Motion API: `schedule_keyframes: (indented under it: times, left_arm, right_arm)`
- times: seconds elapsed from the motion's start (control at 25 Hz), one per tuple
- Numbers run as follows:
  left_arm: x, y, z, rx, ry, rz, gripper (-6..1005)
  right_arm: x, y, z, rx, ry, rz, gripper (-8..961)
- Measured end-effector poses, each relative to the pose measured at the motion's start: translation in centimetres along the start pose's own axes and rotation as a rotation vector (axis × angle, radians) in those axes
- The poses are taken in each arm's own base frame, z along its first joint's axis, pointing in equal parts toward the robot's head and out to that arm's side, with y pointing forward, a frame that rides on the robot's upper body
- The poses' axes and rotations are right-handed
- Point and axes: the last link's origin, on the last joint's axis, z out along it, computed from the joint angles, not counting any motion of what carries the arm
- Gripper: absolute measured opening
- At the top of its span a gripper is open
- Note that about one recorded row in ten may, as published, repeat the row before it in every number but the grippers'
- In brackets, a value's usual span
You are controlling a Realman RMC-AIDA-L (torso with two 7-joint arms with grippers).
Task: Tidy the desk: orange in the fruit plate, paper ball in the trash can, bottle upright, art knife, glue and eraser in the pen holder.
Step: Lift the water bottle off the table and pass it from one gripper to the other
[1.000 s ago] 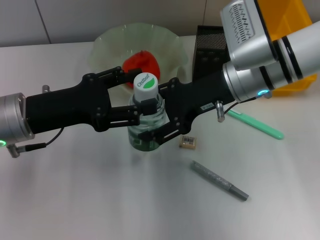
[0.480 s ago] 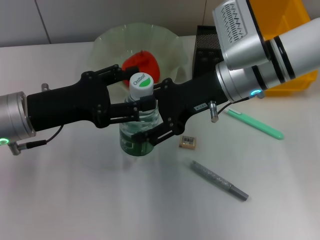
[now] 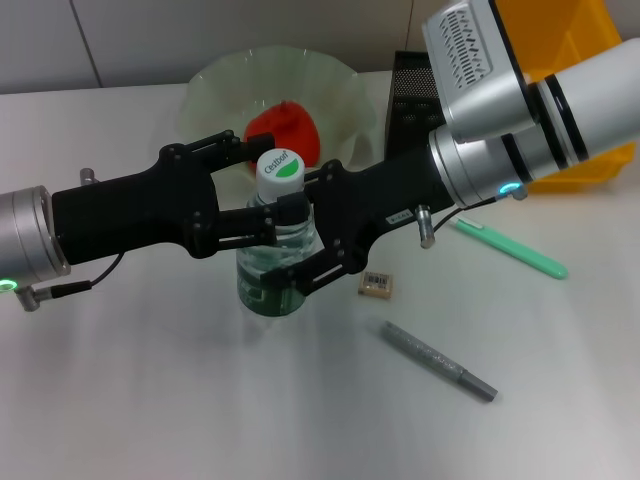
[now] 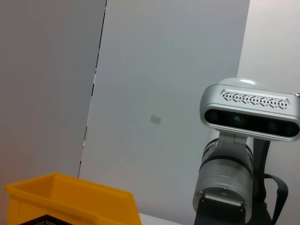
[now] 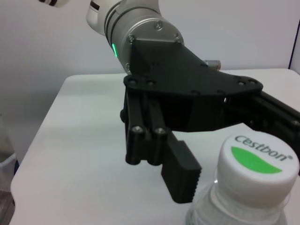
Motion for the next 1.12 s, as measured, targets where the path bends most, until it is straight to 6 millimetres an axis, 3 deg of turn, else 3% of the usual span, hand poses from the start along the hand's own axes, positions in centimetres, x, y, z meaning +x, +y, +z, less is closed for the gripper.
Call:
schedule_keyframes:
  times: [1.12]
  left_arm:
    - [0.03, 0.03, 0.80, -0.016, -0.009, 0.040, 707]
  right_arm:
    - [-0.10, -0.21, 0.51, -0.007, 0.005, 0.014, 765]
